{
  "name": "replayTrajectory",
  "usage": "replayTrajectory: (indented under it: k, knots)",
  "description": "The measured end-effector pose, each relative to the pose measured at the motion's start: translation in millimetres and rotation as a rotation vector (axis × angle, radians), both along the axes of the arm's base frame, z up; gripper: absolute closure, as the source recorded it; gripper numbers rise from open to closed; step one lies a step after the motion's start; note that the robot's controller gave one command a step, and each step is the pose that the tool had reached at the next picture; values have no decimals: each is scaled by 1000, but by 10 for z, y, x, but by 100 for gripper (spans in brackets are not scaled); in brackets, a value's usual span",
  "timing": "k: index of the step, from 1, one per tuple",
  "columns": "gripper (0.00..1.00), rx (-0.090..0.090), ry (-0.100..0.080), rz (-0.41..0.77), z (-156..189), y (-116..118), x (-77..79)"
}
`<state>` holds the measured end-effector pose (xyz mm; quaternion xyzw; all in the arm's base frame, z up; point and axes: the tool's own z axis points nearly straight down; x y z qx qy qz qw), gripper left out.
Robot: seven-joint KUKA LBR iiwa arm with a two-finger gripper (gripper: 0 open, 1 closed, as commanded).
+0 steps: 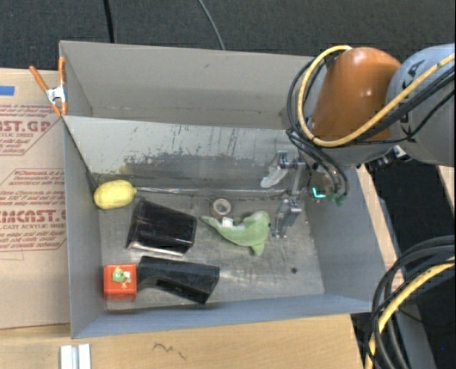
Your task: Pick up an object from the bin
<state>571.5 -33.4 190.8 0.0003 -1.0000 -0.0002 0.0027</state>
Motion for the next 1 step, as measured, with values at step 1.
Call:
replayTrajectory:
  k: [1]
  knots:
    - [0,-1,-7,1,38,0,17]
